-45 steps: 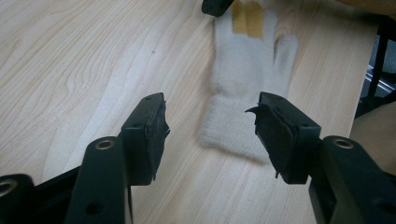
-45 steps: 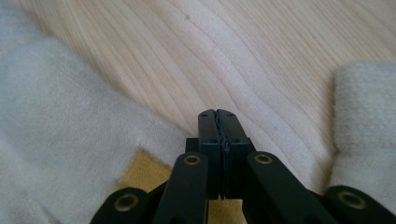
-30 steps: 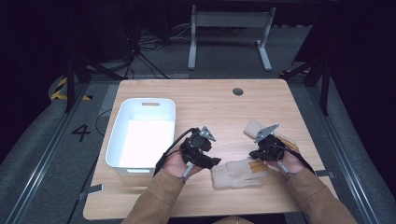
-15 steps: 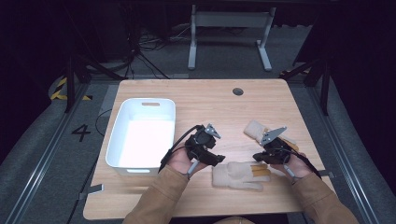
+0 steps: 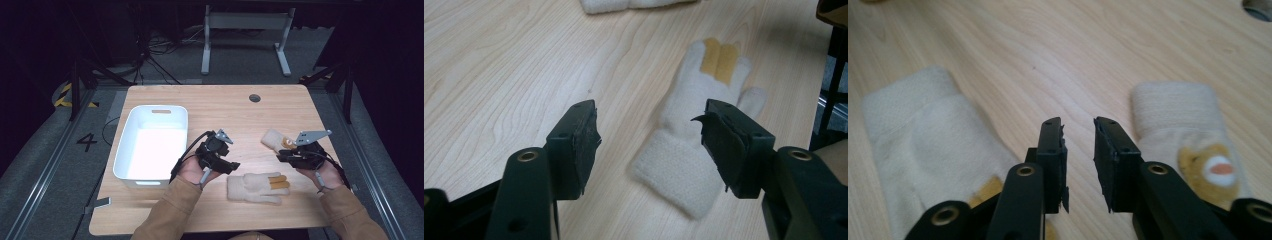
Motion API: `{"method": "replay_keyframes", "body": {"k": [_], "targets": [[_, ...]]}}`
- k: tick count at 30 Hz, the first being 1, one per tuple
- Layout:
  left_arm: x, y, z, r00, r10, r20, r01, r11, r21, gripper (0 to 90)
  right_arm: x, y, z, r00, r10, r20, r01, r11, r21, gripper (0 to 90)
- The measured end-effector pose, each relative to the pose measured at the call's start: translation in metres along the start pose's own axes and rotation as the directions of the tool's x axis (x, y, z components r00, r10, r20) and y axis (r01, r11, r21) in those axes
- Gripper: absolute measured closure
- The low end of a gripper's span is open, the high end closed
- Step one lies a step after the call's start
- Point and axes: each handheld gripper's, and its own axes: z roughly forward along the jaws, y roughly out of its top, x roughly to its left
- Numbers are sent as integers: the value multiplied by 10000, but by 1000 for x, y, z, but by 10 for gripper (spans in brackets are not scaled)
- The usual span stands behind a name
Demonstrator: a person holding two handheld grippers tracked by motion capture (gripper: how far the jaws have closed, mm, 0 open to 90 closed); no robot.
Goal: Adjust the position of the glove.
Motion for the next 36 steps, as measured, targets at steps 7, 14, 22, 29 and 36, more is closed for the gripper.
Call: {"method": "replay_keyframes", "body": {"k": [7,14,22,29,36], "targets": [[1,-3,-3,9999,-114,-78,114,9999,-34,398,-13,0,-11,9948,642,795,-604,9970,-492,608],[3,-9,-6,9995,-267,-169,267,9996,7,395,-32,-6,-14,9829,1485,1088,-1398,9867,-833,439],[4,-16,-10,9985,-421,-347,423,9991,45,392,-53,-14,-5,9670,1926,1671,-1886,9813,-395,436],[4,-26,-13,9959,-599,-684,608,9981,121,407,-67,-19,10,9550,2094,2099,-2187,9755,222,456],[6,-31,-15,9956,-861,-381,864,9962,61,377,-76,-25,27,9519,2210,2121,-2409,9678,727,486]]}}
